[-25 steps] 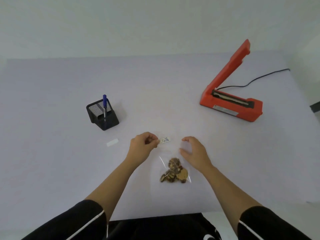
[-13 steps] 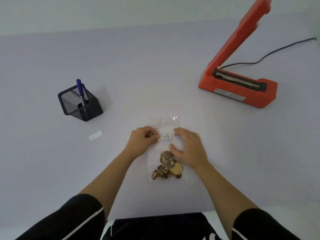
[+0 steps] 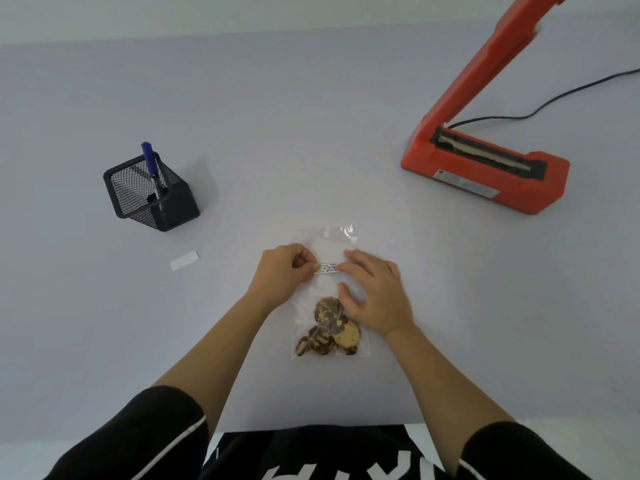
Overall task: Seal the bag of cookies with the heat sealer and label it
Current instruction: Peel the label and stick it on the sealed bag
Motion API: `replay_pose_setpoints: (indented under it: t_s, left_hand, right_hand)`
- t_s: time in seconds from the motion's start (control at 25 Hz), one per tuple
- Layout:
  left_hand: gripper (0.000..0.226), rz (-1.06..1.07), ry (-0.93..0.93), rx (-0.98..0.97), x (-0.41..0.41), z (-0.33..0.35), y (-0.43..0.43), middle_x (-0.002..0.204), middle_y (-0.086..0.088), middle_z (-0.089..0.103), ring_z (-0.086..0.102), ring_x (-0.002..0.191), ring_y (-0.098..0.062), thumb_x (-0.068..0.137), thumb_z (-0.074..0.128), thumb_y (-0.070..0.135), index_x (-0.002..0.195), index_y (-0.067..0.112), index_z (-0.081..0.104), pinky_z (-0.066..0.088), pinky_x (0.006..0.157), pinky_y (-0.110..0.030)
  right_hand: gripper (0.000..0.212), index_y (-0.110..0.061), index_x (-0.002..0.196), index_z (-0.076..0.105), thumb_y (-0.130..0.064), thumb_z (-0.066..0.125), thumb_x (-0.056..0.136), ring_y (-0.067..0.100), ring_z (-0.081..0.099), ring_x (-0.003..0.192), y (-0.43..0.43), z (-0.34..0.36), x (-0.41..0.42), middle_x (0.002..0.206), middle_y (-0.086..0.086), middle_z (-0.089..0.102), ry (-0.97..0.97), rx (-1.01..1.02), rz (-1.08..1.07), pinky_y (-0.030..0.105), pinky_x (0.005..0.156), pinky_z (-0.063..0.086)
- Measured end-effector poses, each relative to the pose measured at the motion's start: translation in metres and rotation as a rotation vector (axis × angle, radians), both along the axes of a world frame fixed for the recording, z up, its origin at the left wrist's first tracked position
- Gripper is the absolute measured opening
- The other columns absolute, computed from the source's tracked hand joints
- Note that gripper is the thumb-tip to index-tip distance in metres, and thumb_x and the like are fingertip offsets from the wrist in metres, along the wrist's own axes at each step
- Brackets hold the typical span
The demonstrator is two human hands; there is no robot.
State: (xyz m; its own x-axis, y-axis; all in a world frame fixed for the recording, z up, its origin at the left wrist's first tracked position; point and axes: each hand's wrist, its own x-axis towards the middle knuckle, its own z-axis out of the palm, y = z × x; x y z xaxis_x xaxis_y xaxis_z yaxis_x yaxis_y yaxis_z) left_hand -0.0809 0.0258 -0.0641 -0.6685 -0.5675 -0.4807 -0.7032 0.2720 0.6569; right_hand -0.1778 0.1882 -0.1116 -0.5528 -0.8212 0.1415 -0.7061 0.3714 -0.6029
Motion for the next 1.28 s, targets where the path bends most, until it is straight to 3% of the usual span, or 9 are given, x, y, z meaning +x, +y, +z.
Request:
replay_pose_setpoints:
  t_s: [0.2, 0.44, 0.68, 0.76, 0.92, 1.28]
  left_hand:
    - [0.007, -0.006, -0.007, -0.037, -0.003, -0.002, 0.002, 0.074, -0.002, 0.067, 0.055, 0.064, -0.010, 0.082, 0.068, 0.020, 0.083, 0.014, 0.069, 0.042, 0.058, -0.016]
    - [0.003, 0.058, 0.012, -0.095, -0.002, -0.006, 0.011, 0.075, 0.003, 0.068, 0.061, 0.072, -0.013, 0.082, 0.065, 0.019, 0.082, 0.017, 0.067, 0.051, 0.070, -0.025]
    - [0.011, 0.009, 0.089, -0.359, 0.003, -0.012, 0.028, 0.077, -0.002, 0.060, 0.055, 0.066, -0.018, 0.087, 0.062, 0.016, 0.090, 0.006, 0.060, 0.045, 0.060, -0.028]
    - [0.010, -0.063, 0.191, -0.455, 0.010, -0.016, 0.033, 0.077, -0.008, 0.061, 0.056, 0.064, -0.023, 0.088, 0.060, 0.012, 0.092, 0.004, 0.063, 0.049, 0.056, -0.033]
    - [0.030, -0.314, 0.322, -0.620, 0.027, -0.029, 0.038, 0.080, -0.012, 0.060, 0.055, 0.068, -0.026, 0.087, 0.046, 0.012, 0.107, 0.005, 0.068, 0.047, 0.061, -0.028]
    - [0.037, -0.321, 0.257, -0.604, 0.029, -0.030, 0.033, 0.086, -0.016, 0.058, 0.057, 0.068, -0.028, 0.088, 0.042, 0.020, 0.111, 0.008, 0.068, 0.053, 0.059, -0.033]
  right_hand:
    - [0.024, -0.024, 0.097, 0.069, -0.029, 0.060, 0.076, 0.010, 0.050, 0.115, -0.001, 0.000, 0.000, 0.120, 0.000, 0.063, -0.022, -0.003, -0.015, 0.033, 0.092, 0.035]
    - [0.022, -0.023, 0.095, 0.070, -0.028, 0.062, 0.074, 0.009, 0.052, 0.116, -0.001, 0.000, 0.001, 0.119, -0.003, 0.063, -0.024, 0.013, -0.029, 0.031, 0.093, 0.036]
    - [0.021, -0.021, 0.094, 0.070, -0.028, 0.063, 0.075, 0.009, 0.051, 0.116, -0.002, 0.000, 0.001, 0.119, -0.002, 0.063, -0.017, 0.024, -0.032, 0.031, 0.092, 0.035]
    - [0.021, -0.021, 0.094, 0.070, -0.028, 0.063, 0.075, 0.010, 0.051, 0.116, -0.002, 0.000, 0.001, 0.118, -0.002, 0.063, -0.015, 0.025, -0.031, 0.030, 0.092, 0.034]
    - [0.022, -0.021, 0.094, 0.070, -0.028, 0.063, 0.075, 0.011, 0.052, 0.116, -0.002, 0.000, 0.002, 0.118, -0.002, 0.064, -0.004, 0.033, -0.036, 0.030, 0.092, 0.034]
    - [0.028, -0.024, 0.103, 0.068, -0.028, 0.061, 0.076, 0.013, 0.051, 0.115, -0.003, 0.001, 0.002, 0.118, -0.001, 0.063, 0.022, 0.059, -0.022, 0.033, 0.091, 0.035]
